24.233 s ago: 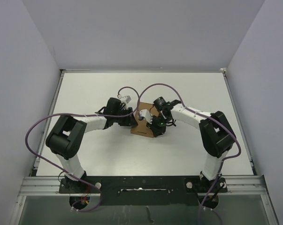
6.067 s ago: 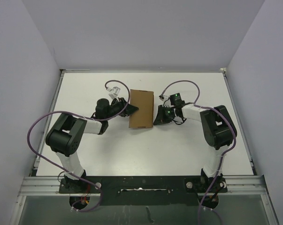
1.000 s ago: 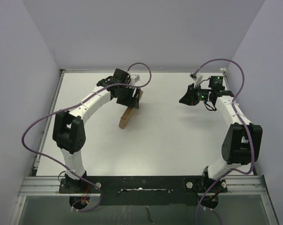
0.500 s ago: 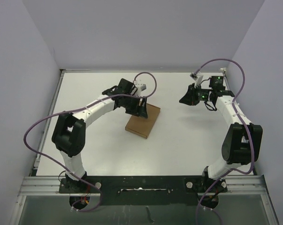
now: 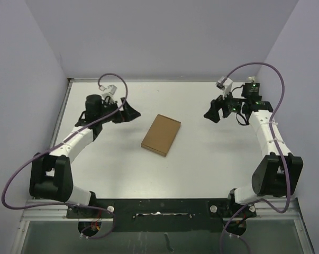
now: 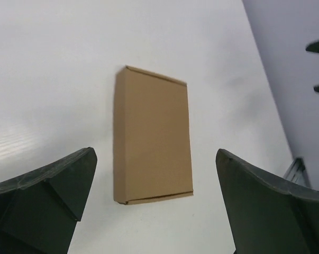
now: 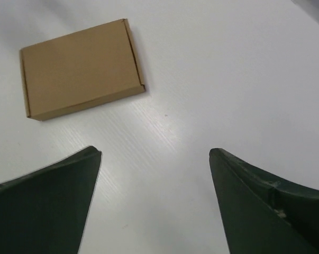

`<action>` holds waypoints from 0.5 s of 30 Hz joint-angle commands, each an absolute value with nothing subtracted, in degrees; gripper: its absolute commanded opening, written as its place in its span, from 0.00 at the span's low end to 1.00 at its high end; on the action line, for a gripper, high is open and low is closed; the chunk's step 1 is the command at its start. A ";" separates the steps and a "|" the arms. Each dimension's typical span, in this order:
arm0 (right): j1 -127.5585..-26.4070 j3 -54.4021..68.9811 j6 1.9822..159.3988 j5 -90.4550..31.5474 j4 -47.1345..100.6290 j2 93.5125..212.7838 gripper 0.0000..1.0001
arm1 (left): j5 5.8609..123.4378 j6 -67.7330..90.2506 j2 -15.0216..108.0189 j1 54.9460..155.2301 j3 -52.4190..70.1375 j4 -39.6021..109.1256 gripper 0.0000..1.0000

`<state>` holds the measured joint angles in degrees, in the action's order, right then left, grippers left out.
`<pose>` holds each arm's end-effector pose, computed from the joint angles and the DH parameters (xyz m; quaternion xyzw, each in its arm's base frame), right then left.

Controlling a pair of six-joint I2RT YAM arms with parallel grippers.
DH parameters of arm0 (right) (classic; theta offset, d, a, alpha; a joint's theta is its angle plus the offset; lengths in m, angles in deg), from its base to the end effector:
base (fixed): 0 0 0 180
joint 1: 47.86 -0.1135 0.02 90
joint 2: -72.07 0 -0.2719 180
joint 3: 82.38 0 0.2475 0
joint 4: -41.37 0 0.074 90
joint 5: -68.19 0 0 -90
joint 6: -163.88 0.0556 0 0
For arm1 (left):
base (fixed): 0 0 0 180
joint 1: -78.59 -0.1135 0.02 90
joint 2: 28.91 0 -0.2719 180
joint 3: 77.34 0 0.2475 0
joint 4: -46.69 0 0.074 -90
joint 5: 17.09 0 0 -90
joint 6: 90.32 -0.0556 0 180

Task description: Fold the paper box

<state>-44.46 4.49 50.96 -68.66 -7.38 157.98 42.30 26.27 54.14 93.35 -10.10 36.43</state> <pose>0.3252 0.0213 0.3059 -0.2862 0.8194 0.2859 0.4062 0.3164 -0.1126 0.2624 0.0547 0.8283 -0.3898 0.3987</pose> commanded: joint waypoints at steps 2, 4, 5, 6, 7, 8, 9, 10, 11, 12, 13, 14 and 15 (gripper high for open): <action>-43.92 10.87 41.77 -61.47 -6.59 148.02 0.98 | 30.46 36.85 49.05 80.64 -8.02 45.58 0.98; -43.77 13.25 45.36 -59.31 -5.87 145.67 0.98 | 34.96 30.51 46.37 79.32 -3.38 33.46 0.98; -43.47 15.79 47.10 -59.03 -6.71 145.42 0.98 | 37.87 26.49 45.05 79.36 -0.50 28.11 0.98; -42.88 20.31 49.64 -59.00 -9.25 146.00 0.98 | 40.64 22.74 43.59 79.26 2.95 24.11 0.98; -42.48 23.57 51.58 -58.99 -11.15 146.71 0.98 | 41.64 20.81 42.61 79.22 5.25 20.85 0.98; -42.03 27.01 53.39 -58.99 -13.00 147.44 0.98 | 43.52 18.93 41.61 79.13 7.22 17.82 0.98; -41.56 30.03 55.17 -58.88 -14.34 147.89 0.98 | 44.45 17.20 40.58 79.12 9.01 16.28 0.98; -41.50 32.19 57.38 -58.27 -14.59 148.02 0.98 | 45.14 15.73 39.63 79.05 10.23 15.15 0.98; -41.45 34.05 59.11 -57.63 -14.70 147.90 0.98 | 45.99 15.09 38.56 78.99 11.21 14.43 0.98; -41.44 36.14 60.12 -57.58 -15.03 147.58 0.98 | 46.75 15.33 36.89 78.83 11.59 14.34 0.98; -41.44 37.51 60.31 -57.96 -15.46 147.07 0.98 | 46.88 16.10 35.71 78.44 11.54 14.80 0.98; -41.34 38.97 60.23 -58.91 -16.34 146.89 0.98 | 46.18 16.99 34.67 77.97 11.38 15.48 0.98; -41.09 40.44 59.94 -60.36 -17.54 146.84 0.98 | 44.47 17.80 34.08 77.45 11.36 16.06 0.98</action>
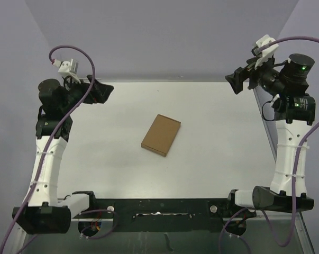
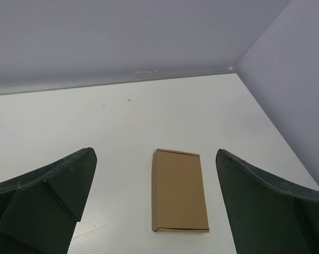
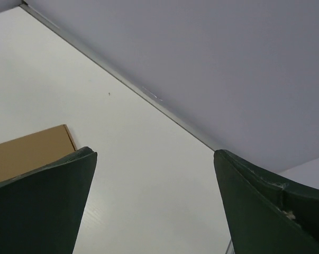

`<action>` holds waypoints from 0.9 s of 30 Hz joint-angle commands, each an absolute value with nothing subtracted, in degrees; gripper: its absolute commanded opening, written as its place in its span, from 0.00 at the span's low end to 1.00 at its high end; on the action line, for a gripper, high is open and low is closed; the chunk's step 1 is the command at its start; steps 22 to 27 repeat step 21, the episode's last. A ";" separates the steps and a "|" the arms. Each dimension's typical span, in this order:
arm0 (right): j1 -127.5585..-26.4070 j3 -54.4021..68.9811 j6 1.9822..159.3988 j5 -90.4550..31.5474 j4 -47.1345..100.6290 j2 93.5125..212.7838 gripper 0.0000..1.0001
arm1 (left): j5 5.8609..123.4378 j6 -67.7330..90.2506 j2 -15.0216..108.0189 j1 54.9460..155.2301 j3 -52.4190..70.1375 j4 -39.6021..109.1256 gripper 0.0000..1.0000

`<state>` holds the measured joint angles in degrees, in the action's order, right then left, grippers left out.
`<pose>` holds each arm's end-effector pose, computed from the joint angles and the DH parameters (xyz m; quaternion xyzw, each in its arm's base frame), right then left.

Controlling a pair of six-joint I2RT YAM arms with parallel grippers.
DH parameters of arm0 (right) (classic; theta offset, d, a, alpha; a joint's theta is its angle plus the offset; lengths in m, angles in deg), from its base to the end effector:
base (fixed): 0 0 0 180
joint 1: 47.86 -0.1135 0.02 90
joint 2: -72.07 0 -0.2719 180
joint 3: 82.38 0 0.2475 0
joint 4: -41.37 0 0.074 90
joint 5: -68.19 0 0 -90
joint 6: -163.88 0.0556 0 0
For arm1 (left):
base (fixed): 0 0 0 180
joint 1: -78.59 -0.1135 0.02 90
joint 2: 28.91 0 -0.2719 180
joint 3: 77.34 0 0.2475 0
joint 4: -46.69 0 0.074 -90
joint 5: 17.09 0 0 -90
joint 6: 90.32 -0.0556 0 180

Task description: Fold the paper box

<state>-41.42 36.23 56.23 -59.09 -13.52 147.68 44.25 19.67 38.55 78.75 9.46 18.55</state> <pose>0.2513 0.0055 0.5213 -0.2723 0.7126 0.1181 0.6357 0.2706 -0.0274 0.4278 0.0320 0.7524 -0.2953 0.5879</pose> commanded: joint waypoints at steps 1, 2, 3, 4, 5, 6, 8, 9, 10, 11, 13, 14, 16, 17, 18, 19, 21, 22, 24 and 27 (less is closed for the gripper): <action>-40.68 41.54 60.33 -61.48 -18.06 146.86 0.98 | 42.76 18.58 33.88 77.11 11.77 16.16 0.98; -40.20 42.25 61.25 -62.37 -18.17 146.85 0.98 | 41.25 19.60 33.92 77.02 12.30 15.99 0.98; -39.82 42.76 63.20 -62.73 -18.06 146.86 0.98 | 39.78 20.42 34.07 77.01 12.73 16.03 0.98; -39.39 43.03 65.31 -62.61 -17.55 146.72 0.98 | 38.51 21.15 34.23 77.01 13.09 16.19 0.98; -39.00 43.06 68.03 -61.37 -16.78 146.55 0.98 | 37.50 21.54 34.34 76.96 13.53 16.30 0.98; -38.80 43.10 70.49 -59.97 -16.24 146.33 0.98 | 37.20 21.70 34.44 77.00 13.89 16.24 0.98; -38.50 42.91 73.62 -58.30 -15.95 145.88 0.98 | 36.78 21.83 34.48 77.01 14.61 15.93 0.98; -38.41 42.66 74.79 -57.43 -15.80 145.67 0.98 | 36.41 21.88 34.54 77.01 14.79 15.88 0.98; -38.33 42.27 75.32 -57.10 -15.81 145.52 0.98 | 36.28 22.01 34.63 77.01 14.75 15.92 0.98; -38.24 41.96 75.35 -57.14 -15.81 145.28 0.98 | 36.26 22.22 34.64 77.05 14.63 16.12 0.98; -38.07 41.47 75.39 -56.95 -15.57 145.04 0.98 | 36.26 22.38 34.64 77.01 14.07 16.43 0.98; -37.98 41.37 75.19 -56.87 -15.62 145.02 0.98 | 36.26 22.36 34.56 77.01 13.81 16.48 0.98; -37.72 41.14 74.22 -57.04 -15.62 144.86 0.98 | 36.26 22.31 34.42 77.01 13.49 16.56 0.98; -37.46 40.97 73.52 -57.51 -15.60 144.78 0.98 | 36.26 22.27 34.34 77.01 13.36 16.65 0.98; -37.22 40.80 72.22 -58.48 -15.66 144.64 0.98 | 36.26 22.27 34.27 77.00 13.17 16.70 0.98; -37.00 40.42 71.79 -58.78 -15.61 144.47 0.98 | 36.28 22.14 34.16 77.01 13.09 16.70 0.98; -36.45 39.72 71.79 -60.18 -15.16 144.37 0.98 | 36.55 21.87 33.89 77.01 12.71 16.50 0.98; -36.45 39.72 71.79 -60.18 -15.16 144.37 0.98 | 36.55 21.87 33.89 77.01 12.71 16.50 0.98; -36.45 39.72 71.79 -60.18 -15.16 144.37 0.98 | 36.55 21.87 33.89 77.01 12.71 16.50 0.98; -36.45 39.72 71.79 -60.18 -15.16 144.37 0.98 | 36.55 21.87 33.89 77.01 12.71 16.50 0.98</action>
